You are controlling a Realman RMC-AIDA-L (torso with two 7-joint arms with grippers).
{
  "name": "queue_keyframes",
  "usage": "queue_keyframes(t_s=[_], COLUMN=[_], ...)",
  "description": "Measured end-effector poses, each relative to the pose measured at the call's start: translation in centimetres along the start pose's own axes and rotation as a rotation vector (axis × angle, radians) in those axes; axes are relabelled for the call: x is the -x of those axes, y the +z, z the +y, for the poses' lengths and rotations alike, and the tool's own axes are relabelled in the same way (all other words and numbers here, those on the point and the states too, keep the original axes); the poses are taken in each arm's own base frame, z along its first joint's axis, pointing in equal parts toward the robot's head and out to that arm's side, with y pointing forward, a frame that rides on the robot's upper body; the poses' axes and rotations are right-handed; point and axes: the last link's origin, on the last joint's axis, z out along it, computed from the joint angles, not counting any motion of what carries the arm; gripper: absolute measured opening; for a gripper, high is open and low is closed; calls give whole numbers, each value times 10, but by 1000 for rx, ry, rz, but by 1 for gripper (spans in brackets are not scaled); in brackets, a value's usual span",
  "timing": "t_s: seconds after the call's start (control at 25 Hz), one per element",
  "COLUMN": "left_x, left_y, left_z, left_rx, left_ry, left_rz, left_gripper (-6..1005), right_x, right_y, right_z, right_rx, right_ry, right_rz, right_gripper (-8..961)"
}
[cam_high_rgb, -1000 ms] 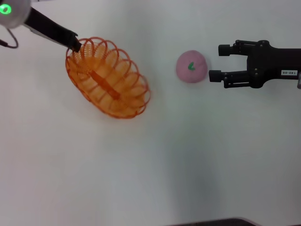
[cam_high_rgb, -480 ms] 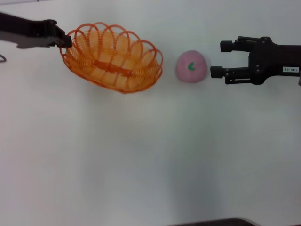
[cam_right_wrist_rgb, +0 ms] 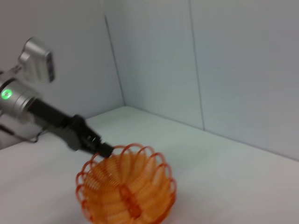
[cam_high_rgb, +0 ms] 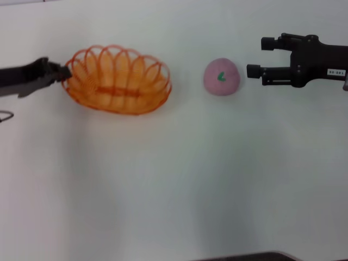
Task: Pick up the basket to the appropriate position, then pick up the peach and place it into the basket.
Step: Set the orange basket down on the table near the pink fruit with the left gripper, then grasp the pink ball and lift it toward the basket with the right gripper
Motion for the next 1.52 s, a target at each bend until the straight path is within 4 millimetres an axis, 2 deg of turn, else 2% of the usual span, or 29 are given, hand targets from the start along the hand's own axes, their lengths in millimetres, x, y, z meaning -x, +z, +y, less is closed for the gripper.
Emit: queue_keyframes(t_s=[0.32,0.52,0.64,0.72,0.76,0.88,0.92,1.0,1.04,1.2,1.28,1.36,1.52], left_x=[24,34,31,23,17,12,2,1,5,24,34,47,66], left_y=[4,2,-4,-15,-24,-30,-48,-62,-73,-78,-81,-85,-87], left_z=[-16,-26,-29,-33,-34,-35,-35,-31,-25,-22,-21,-17,-14], left_rx=[-3,8,16,40,57,61,70,93,107,138,180,256,356], left_ry=[-55,-92,-89,-58,-6,40,174,332,525,735,785,839,882], left_rz=[-33,-49,-27,23,58,83,151,194,211,123,80,42,-27], left_gripper=[101,285,407,488,529,619,649,709,739,828,873,868,858], right_x=[6,8,10,12,13,17,19,24,27,39,49,64,97], right_y=[2,3,4,5,5,3,1,-5,-8,-17,-22,-27,-37], right_z=[-3,-6,-8,-8,-9,-13,-16,-22,-25,-35,-39,-42,-42], right_rx=[-15,-28,-41,-45,-49,-84,-104,-144,-160,-169,-142,-105,-60], right_ry=[-5,-4,6,14,23,83,113,184,218,338,374,382,292], right_rz=[-26,-33,-51,-70,-84,-142,-167,-227,-254,-293,-286,-271,-202], right_gripper=[888,888,888,888,888,888,888,888,888,889,889,889,889])
